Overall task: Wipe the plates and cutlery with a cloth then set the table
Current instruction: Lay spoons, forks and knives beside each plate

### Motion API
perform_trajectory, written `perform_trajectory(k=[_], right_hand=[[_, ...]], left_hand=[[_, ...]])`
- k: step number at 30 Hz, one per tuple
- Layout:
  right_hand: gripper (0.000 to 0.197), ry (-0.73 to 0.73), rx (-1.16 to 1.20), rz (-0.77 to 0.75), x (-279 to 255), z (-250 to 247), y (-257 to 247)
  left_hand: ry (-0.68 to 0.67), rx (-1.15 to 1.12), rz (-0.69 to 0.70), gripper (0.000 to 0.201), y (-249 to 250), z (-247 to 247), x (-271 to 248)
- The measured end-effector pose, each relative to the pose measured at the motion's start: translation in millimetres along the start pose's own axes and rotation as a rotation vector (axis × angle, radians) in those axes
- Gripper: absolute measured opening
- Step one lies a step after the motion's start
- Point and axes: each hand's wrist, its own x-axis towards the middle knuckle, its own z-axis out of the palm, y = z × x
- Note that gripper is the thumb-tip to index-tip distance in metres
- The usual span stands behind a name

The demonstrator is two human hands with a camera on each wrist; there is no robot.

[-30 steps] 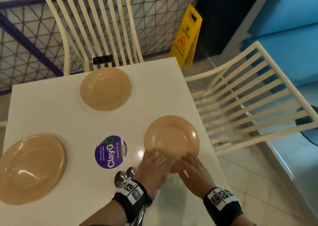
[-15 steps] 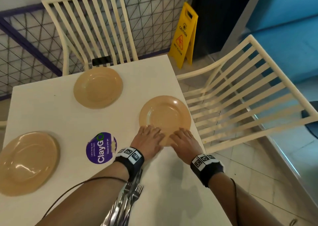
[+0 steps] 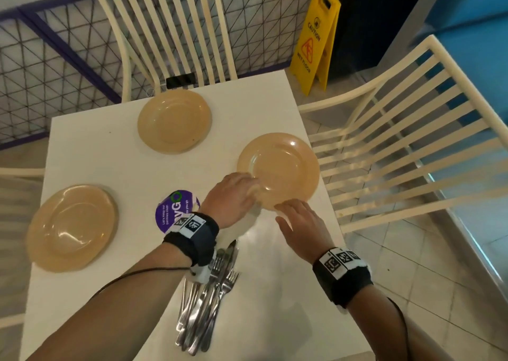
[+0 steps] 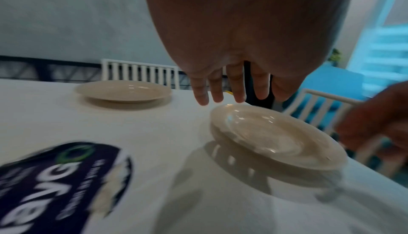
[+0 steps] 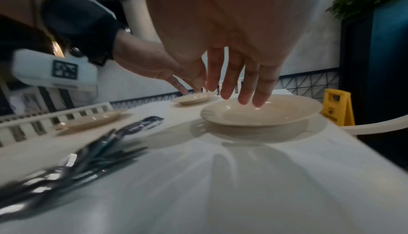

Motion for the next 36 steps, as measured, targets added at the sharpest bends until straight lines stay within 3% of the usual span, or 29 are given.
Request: perform_trajectory(k=[6,10,14,19,23,27,31,36], right_hand=[[0.029,-0.153,0.185,0.03,-35,29,-55],[0.032,-0.292,0.23,0.057,-32,58,-88],[0.034,-0.346,0.207,0.107,-8,79,-120],[0.037,-0.422,-0.042,-0.012,32,103,-159],[0.035,-0.536,-0.275,-0.081,55,123,-179],[0.018,-0.565,-0.411,-0.115,63,131,-189],[0.016,-0.607,-0.248,-0.009,73,129,-191],[0.015,-0.439,0.037,0.141,82,100,-207]], left_hand=[[0.116,-0.187,-0.361,0.033,-67,-14,-85],[0.018,-0.182,-0.547,0.038,-92,5,-136],[-0.062,-0.165,-0.632,0.036,-95,30,-160],[-0.016,-0.166,-0.693,0.022,-101,56,-165],[0.056,-0.206,-0.705,0.033,-103,62,-164],[0.068,-0.275,-0.693,0.037,-108,64,-168],[0.065,-0.419,-0.632,0.037,-119,66,-186],[0.055,-0.556,-0.59,0.023,-134,59,-225]])
